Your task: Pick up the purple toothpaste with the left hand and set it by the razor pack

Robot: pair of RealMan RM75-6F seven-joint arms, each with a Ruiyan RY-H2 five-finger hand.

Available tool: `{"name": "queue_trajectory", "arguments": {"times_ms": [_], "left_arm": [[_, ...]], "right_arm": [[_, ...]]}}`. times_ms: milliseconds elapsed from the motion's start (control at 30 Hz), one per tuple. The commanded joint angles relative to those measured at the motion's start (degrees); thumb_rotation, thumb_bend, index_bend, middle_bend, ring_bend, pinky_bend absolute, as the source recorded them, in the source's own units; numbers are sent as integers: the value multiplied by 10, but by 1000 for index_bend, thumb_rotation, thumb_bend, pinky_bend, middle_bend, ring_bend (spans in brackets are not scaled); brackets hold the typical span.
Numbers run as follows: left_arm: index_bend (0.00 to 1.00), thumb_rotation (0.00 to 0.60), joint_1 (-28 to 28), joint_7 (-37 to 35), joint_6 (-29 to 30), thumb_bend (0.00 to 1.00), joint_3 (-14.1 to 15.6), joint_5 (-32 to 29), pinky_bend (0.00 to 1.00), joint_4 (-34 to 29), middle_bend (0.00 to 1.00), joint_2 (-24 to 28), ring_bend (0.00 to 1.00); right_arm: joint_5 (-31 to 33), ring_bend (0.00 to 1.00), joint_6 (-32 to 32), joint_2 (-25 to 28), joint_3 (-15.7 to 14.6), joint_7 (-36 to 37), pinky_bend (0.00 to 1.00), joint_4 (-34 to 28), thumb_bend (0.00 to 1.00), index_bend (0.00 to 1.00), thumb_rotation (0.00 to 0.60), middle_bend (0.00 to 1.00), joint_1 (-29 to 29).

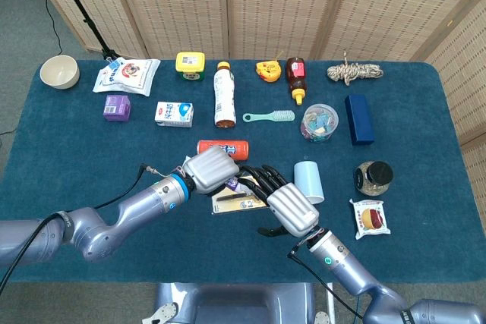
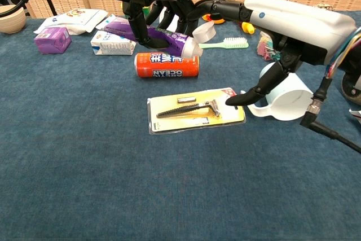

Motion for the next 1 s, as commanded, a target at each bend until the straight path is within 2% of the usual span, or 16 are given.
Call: {"name": "queue_trajectory", "arguments": {"times_ms": [33,1000], "left_arm": [[526,600,-2,1,2,881,2,-3,545,0,438,0,458],[526,600,6,-15,8,881,16,20,545,0,438,9,458]], "right_arm": [[0,0,1,-1,-1,0,0,0,150,96,600,0,0],[6,0,6,10,-17,13,0,19,151,126,600,0,-2]]}}
